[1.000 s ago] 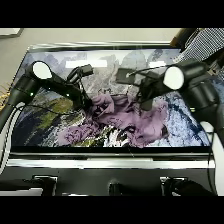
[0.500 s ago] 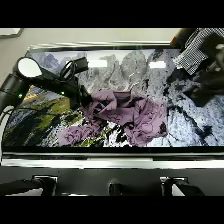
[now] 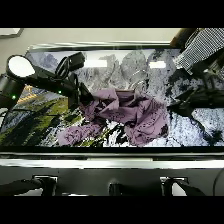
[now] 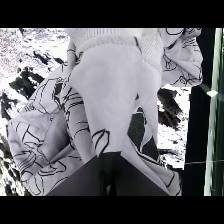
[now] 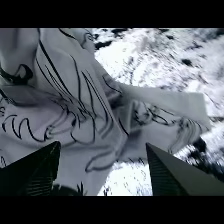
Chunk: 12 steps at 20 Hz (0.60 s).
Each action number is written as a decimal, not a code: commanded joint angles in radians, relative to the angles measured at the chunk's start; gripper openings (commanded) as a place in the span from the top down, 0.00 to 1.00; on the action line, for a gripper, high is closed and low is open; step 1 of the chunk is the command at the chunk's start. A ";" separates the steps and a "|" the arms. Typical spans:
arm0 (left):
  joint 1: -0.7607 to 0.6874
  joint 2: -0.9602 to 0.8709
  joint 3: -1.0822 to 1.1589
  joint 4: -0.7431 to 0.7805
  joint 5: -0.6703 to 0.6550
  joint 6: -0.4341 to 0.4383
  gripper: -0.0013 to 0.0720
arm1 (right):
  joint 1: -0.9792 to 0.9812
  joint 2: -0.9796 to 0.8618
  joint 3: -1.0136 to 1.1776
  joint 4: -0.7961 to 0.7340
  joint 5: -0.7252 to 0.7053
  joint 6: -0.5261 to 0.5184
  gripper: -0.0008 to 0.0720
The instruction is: Fold the clothes and pants, and hang the long-sleeved shirts on hangers.
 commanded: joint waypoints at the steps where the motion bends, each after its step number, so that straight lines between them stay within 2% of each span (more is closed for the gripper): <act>1: 0.000 0.002 0.000 -0.008 0.000 0.003 0.95 | 0.088 -0.094 -0.017 0.037 -0.084 -0.090 0.12; 4: 0.000 0.002 0.000 -0.007 0.000 0.003 0.95 | 0.148 -0.152 -0.017 0.037 -0.143 -0.092 0.13; 7: 0.000 0.002 0.000 -0.007 0.000 0.003 0.95 | 0.166 -0.198 -0.017 0.051 -0.141 -0.091 0.15; 8: 0.000 0.002 0.000 -0.007 0.000 0.002 0.95 | 0.166 -0.207 -0.017 0.060 -0.133 -0.078 0.25; 9: 0.000 0.002 0.000 -0.007 0.000 0.003 0.95 | 0.166 -0.207 -0.017 0.062 -0.120 -0.073 0.45; 10: 0.000 0.002 0.000 -0.007 0.000 0.002 0.95 | 0.166 -0.203 -0.017 0.064 -0.089 -0.075 0.79; 11: 0.000 0.002 0.000 -0.007 0.000 0.002 0.95 | 0.163 -0.194 -0.017 0.050 -0.059 -0.093 0.92; 12: 0.000 0.002 0.000 -0.008 0.001 0.002 0.94 | 0.163 -0.180 -0.017 0.015 -0.038 -0.105 0.92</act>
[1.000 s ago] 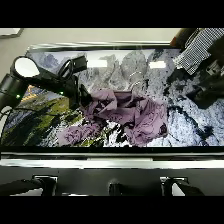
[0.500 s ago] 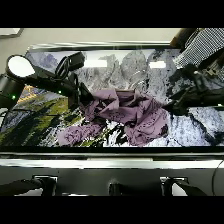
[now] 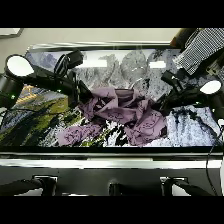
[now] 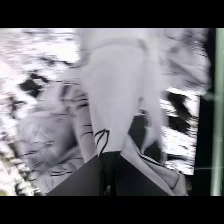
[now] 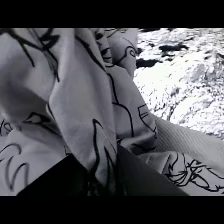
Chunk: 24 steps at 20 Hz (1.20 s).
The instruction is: Fold the clothes and pants, and hang the long-sleeved shirts on hangers.
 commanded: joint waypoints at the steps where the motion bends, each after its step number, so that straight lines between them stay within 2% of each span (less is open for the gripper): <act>1: -0.001 0.001 0.000 -0.009 -0.009 -0.001 0.94 | 0.004 0.027 0.000 -0.060 0.062 -0.009 0.92; 2: -0.001 0.001 0.000 -0.009 -0.008 -0.018 0.88 | 0.003 0.050 0.000 -0.075 0.062 -0.009 0.92; 3: -0.001 0.000 0.000 -0.008 -0.001 -0.045 0.74 | 0.003 0.078 0.000 -0.090 0.058 -0.009 0.92; 4: -0.001 0.000 0.000 -0.008 0.018 -0.094 0.53 | 0.003 0.106 0.000 -0.095 0.059 -0.007 0.92; 5: -0.001 0.000 0.000 -0.004 0.042 -0.145 0.43 | 0.003 0.140 0.000 -0.105 0.059 0.010 0.92; 7: 0.000 0.000 0.000 0.014 0.087 -0.216 0.42 | 0.003 0.212 0.000 -0.141 0.072 0.082 0.93; 8: 0.000 0.000 0.000 0.031 0.111 -0.242 0.33 | 0.003 0.247 0.000 -0.168 0.081 0.131 0.93; 10: 0.001 0.001 0.000 0.049 0.183 -0.304 0.32 | 0.003 0.325 0.000 -0.239 0.083 0.291 0.93; 12: 0.006 0.002 0.002 0.048 0.291 -0.391 0.17 | 0.003 0.406 0.000 -0.323 0.078 0.425 0.93; 13: 0.011 0.004 0.003 0.048 0.375 -0.472 0.13 | 0.003 0.449 0.000 -0.372 0.069 0.484 0.93; 16: 0.043 0.018 0.003 0.047 0.615 -0.743 0.13 | 0.003 0.576 0.000 -0.539 0.023 0.629 0.93; 17: 0.055 0.022 0.003 0.047 0.674 -0.857 0.13 | 0.003 0.617 0.000 -0.597 0.008 0.676 0.93; 19: 0.073 0.027 0.010 0.047 0.705 -1.013 0.14 | 0.003 0.697 0.000 -0.722 -0.012 0.804 0.92; 21: 0.073 0.032 0.010 0.047 0.682 -1.076 0.14 | 0.004 0.765 0.000 -0.853 -0.009 0.977 0.92; 24: 0.056 0.033 0.010 0.028 0.616 -1.091 0.14 | 0.003 0.837 0.002 -1.052 0.023 1.293 0.92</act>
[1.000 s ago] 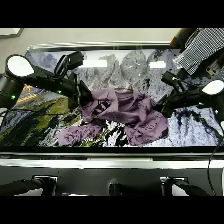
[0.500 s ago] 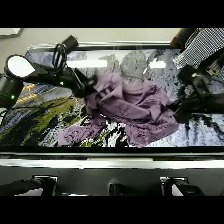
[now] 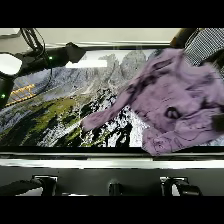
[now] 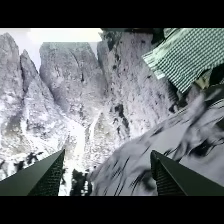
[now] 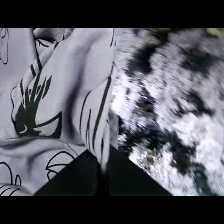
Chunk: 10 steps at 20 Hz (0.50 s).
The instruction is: Fold the clothes and pants, and hang the long-sleeved shirts on hangers.
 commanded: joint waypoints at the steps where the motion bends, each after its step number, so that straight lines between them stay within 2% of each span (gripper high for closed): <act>1: -0.017 0.004 0.001 -0.011 -0.033 -0.097 0.14 | 0.000 0.089 0.014 -0.276 0.027 0.367 0.93; 4: -0.056 0.004 0.001 -0.011 -0.070 -0.096 0.14 | 0.000 0.044 0.125 -0.456 0.110 0.489 0.93; 7: -0.094 0.004 0.001 -0.011 -0.095 -0.096 0.14 | 0.000 -0.090 0.280 -0.647 0.217 0.510 0.93; 10: -0.107 0.004 0.000 -0.011 -0.127 -0.096 0.14 | 0.000 -0.241 0.407 -0.808 0.236 0.597 0.93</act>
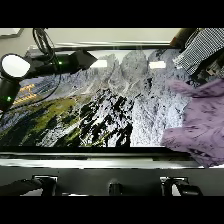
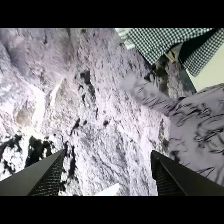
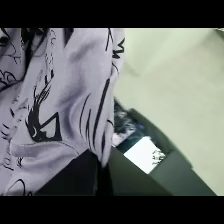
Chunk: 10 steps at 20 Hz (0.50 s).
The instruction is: Fold the clothes and pants, and hang the long-sleeved shirts on hangers.
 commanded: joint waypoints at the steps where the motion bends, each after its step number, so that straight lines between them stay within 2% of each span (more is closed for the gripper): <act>1: -0.018 0.000 0.000 0.000 -0.048 -0.007 0.14 | -0.023 -0.164 0.145 -0.208 0.028 0.121 0.93; 6: -0.017 0.000 0.000 0.001 -0.114 -0.006 0.14 | -0.313 -0.375 0.378 -0.066 -0.116 0.126 0.93; 10: -0.017 0.000 0.000 0.005 -0.116 -0.006 0.14 | -0.447 -0.471 0.514 -0.015 -0.258 0.189 0.93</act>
